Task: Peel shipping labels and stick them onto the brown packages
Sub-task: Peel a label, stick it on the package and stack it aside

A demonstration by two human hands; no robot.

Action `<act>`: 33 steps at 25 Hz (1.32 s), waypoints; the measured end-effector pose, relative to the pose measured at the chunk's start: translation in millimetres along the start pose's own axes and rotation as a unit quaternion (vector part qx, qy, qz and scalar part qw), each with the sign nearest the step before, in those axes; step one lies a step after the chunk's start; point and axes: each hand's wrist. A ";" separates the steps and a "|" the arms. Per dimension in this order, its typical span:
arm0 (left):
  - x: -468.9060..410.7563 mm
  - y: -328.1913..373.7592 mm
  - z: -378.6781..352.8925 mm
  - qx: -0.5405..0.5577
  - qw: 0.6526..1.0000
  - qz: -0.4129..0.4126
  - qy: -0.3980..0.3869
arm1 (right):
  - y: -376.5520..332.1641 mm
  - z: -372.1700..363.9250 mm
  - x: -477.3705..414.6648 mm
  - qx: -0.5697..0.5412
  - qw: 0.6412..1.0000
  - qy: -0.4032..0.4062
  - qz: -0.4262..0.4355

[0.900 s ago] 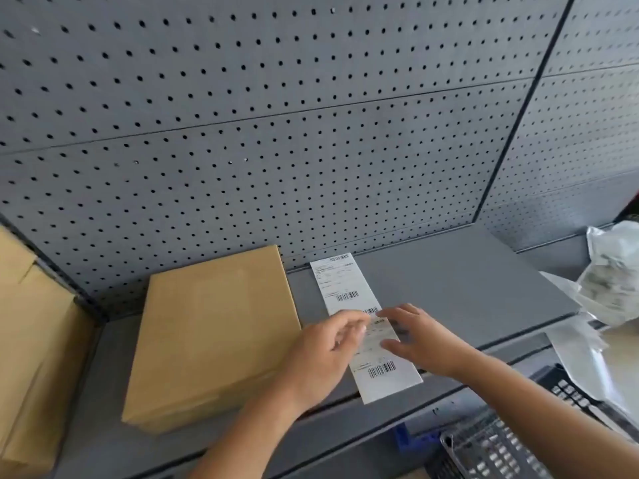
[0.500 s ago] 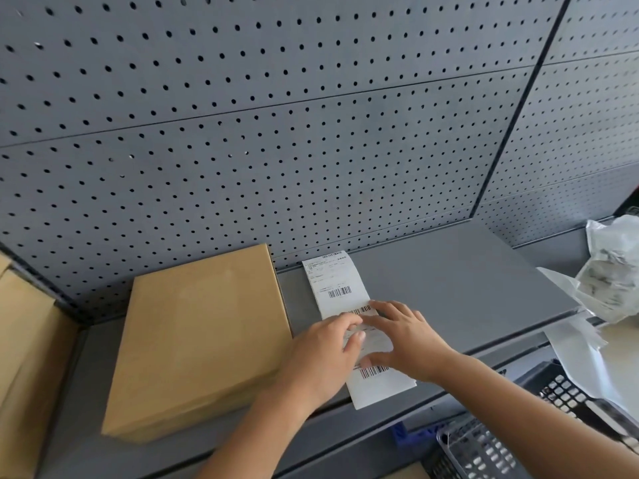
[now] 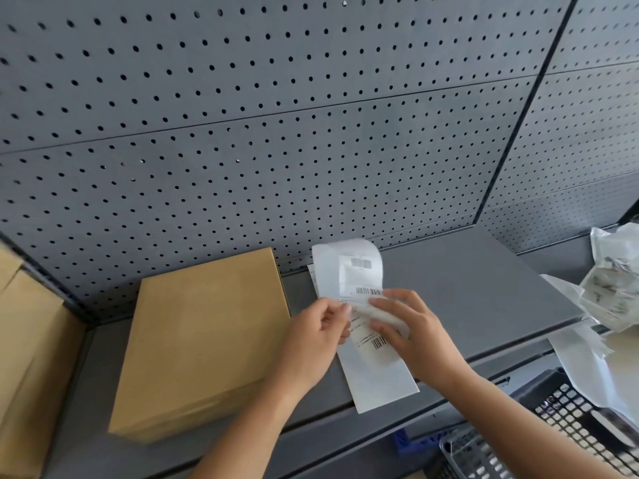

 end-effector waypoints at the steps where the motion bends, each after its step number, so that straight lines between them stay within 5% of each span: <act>1: -0.9 1.2 1.7 0.054 0.998 0.018 0.017 | -6.0 3.0 1.7 -0.010 1.000 0.009 0.005; 6: -3.3 14.1 10.6 0.186 0.980 0.070 -0.009 | -29.5 12.6 13.7 -0.027 0.999 0.020 0.024; 9: -5.9 16.2 12.9 0.192 0.977 0.077 -0.051 | -35.5 11.0 22.4 -0.021 0.999 0.011 0.044; 16: -6.3 11.6 11.4 0.170 0.982 0.082 -0.016 | -35.8 12.1 40.1 0.058 0.996 -0.024 0.060; 22: -6.7 8.7 14.4 0.179 0.978 0.088 -0.058 | -45.9 10.7 15.6 0.151 0.969 0.100 0.168; 33: -10.2 6.2 20.4 0.262 0.957 0.111 -0.065 | -64.2 -16.7 -14.9 0.148 0.968 0.031 0.203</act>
Point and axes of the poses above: each hand's wrist, its own x-axis away from the middle knuckle, its own z-axis out of the back of the hand, y = z × x, and after that the axes turned 9 degrees about -x, right-handed
